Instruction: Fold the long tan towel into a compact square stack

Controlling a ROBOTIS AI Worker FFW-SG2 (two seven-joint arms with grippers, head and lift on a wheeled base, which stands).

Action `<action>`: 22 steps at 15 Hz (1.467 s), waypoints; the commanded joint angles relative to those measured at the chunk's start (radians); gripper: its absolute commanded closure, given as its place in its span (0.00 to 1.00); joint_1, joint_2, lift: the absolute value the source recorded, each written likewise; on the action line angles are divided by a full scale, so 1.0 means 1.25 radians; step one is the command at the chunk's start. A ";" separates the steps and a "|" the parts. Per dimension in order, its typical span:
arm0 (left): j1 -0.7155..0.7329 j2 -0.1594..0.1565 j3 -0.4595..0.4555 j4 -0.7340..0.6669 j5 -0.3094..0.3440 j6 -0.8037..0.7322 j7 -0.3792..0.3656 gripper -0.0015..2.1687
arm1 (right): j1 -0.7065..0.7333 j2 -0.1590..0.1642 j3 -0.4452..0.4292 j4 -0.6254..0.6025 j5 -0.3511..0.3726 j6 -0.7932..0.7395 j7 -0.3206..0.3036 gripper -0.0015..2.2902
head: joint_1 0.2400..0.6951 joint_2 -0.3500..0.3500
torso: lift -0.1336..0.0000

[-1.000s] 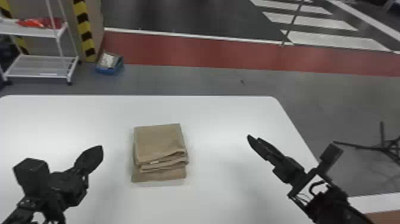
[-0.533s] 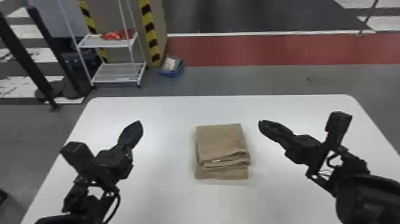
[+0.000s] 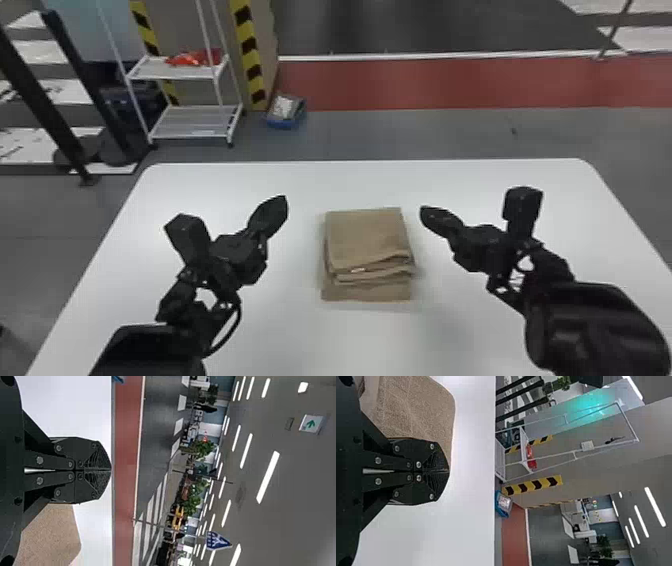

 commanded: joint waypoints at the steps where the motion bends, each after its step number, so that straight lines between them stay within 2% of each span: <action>1: -0.005 0.003 -0.002 0.007 0.000 0.000 -0.001 0.73 | -0.005 0.001 0.010 0.007 -0.003 -0.044 0.009 0.89 | 1.00 0.57 | 0.58; 3: -0.011 0.003 -0.013 0.012 -0.001 0.000 0.003 0.73 | -0.024 0.001 0.047 0.024 0.032 -0.029 0.028 0.89 | 1.00 0.57 | 0.58; 5: -0.020 0.003 -0.013 0.021 -0.001 0.000 0.003 0.73 | -0.043 0.001 0.078 0.055 0.097 -0.007 0.028 0.89 | 1.00 0.60 | 0.58; 6: -0.025 0.003 -0.017 0.026 -0.001 0.000 0.000 0.73 | -0.051 0.001 0.095 0.071 0.112 -0.004 0.027 0.89 | 1.00 0.61 | 0.58; 9: -0.064 0.003 -0.045 0.072 -0.003 0.000 -0.001 0.73 | -0.067 0.001 0.109 0.102 0.163 0.064 0.024 0.89 | 1.00 0.62 | 0.58; 14: -0.076 0.003 -0.049 0.085 -0.001 -0.002 -0.001 0.73 | -0.049 0.001 0.114 0.089 0.161 0.072 0.018 0.89 | 1.00 0.60 | 0.58; 16: -0.076 0.001 -0.051 0.081 -0.001 -0.002 0.001 0.73 | -0.017 0.001 0.113 0.029 0.144 0.057 0.027 0.89 | 1.00 0.60 | 0.58; 17: -0.076 0.000 -0.054 0.077 -0.001 -0.002 0.005 0.73 | 0.011 0.001 0.113 -0.023 0.134 0.042 0.030 0.82 | 1.00 0.61 | 0.58; 18: -0.076 0.000 -0.056 0.075 -0.001 -0.005 0.010 0.73 | 0.048 0.001 0.112 -0.081 0.121 0.008 0.030 0.62 | 1.00 0.61 | 0.58; 19: -0.076 0.000 -0.056 0.072 -0.001 -0.005 0.015 0.73 | 0.078 0.001 0.109 -0.134 0.117 -0.002 0.030 0.32 | 1.00 0.61 | 0.58; 20: -0.075 0.000 -0.061 0.063 -0.001 -0.005 0.019 0.66 | 0.115 0.001 0.105 -0.195 0.111 -0.009 0.029 0.01 | 1.00 0.62 | 0.58; 21: -0.070 0.003 -0.064 0.042 -0.006 -0.007 0.023 0.44 | 0.162 0.001 0.097 -0.271 0.108 -0.002 0.011 0.00 | 1.00 0.62 | 0.58; 22: -0.056 0.003 -0.062 0.016 -0.020 -0.017 0.027 0.17 | 0.216 0.001 0.096 -0.347 0.108 0.008 -0.037 0.00 | 1.00 0.62 | 0.58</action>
